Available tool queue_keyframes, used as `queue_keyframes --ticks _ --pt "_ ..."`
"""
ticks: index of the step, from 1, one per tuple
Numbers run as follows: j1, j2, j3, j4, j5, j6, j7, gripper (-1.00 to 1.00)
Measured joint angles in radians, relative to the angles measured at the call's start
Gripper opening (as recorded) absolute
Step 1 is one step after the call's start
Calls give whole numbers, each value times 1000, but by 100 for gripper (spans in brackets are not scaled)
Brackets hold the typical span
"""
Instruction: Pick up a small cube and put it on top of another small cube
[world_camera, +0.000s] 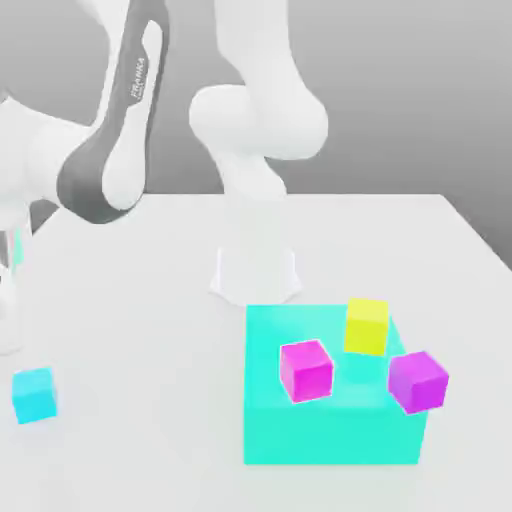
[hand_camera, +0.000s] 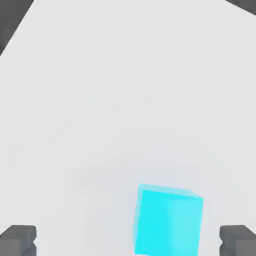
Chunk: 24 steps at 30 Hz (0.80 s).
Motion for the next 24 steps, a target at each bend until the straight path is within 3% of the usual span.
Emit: queue_keyframes --ticks 6,7,14,19,24 --pt "-61 207 54 24 100 156 -56 0" --pt "-65 227 59 28 103 172 -58 -100" --pt "-67 223 60 27 101 171 -56 -100" --pt "-47 62 32 -4 57 41 -22 -100" --pt "74 -37 80 3 11 -55 253 -100"
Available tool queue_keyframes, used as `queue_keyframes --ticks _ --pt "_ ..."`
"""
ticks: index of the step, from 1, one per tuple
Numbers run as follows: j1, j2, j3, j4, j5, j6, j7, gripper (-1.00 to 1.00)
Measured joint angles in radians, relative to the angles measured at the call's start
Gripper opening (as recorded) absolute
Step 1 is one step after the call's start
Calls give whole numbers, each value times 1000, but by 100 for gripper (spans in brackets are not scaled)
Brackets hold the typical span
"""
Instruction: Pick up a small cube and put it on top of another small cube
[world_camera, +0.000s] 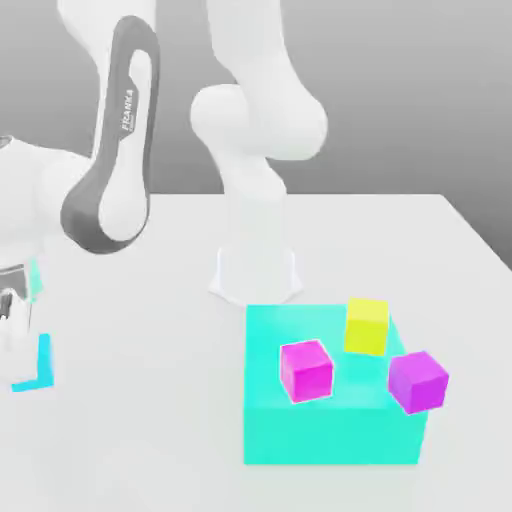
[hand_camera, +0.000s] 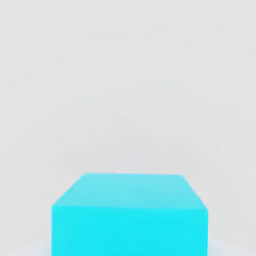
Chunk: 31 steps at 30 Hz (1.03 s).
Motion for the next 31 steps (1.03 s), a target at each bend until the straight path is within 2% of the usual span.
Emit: queue_keyframes --ticks 9,21,23,27,28,31 --pt "284 -137 135 25 -10 -152 517 -100" --pt "568 -282 375 50 58 -329 1154 -100" --pt "585 -274 411 45 57 -320 1221 -100" --pt "586 -188 428 16 13 -210 1275 -100" --pt "586 -165 430 8 5 -180 1282 100" --pt "587 -165 430 8 5 -180 1282 100"
